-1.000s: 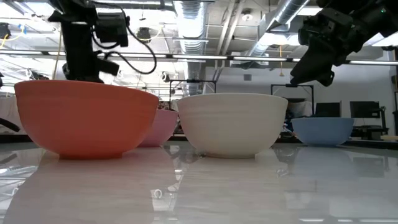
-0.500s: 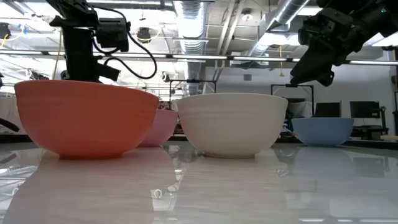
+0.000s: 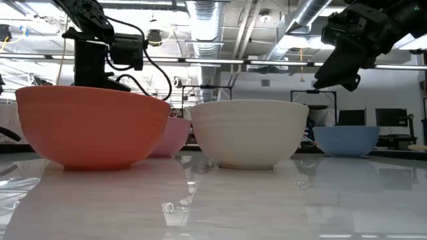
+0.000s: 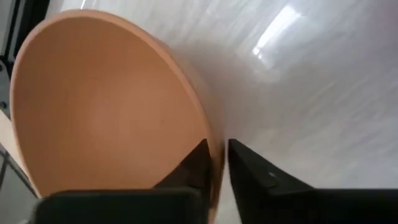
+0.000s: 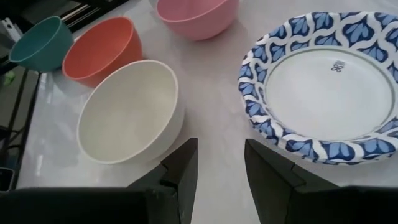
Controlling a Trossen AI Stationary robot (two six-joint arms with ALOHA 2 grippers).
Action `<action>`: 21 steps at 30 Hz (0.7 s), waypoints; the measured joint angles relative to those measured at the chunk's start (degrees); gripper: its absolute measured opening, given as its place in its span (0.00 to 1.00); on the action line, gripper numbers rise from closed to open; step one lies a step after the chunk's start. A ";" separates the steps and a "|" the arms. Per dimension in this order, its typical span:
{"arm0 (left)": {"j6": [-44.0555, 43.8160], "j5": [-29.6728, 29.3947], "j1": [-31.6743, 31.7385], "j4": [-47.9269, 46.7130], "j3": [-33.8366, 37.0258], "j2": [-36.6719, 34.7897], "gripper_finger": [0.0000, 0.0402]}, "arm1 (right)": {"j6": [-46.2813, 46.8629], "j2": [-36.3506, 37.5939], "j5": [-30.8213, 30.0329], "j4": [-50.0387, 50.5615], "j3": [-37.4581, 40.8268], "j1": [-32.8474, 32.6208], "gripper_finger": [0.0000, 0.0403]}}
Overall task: Nest bowls inside each other by size order
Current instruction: Stack the light orange bowl on top of the blue patterned bowl
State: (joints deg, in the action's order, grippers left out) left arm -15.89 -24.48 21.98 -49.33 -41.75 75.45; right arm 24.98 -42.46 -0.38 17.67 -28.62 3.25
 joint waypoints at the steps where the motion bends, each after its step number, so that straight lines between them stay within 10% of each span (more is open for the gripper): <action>1: 0.43 0.06 -0.15 0.03 0.00 -0.07 0.04 | 0.00 0.00 -0.43 0.05 0.00 -0.08 0.38; 21: 15.82 -12.70 -18.74 1.04 -15.18 -0.12 0.00 | 5.97 -0.02 -10.38 0.13 0.00 -0.42 0.38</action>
State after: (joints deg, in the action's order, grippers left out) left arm -0.06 -37.18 3.24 -48.30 -56.93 75.33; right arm 30.94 -42.47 -10.75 17.80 -28.62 2.84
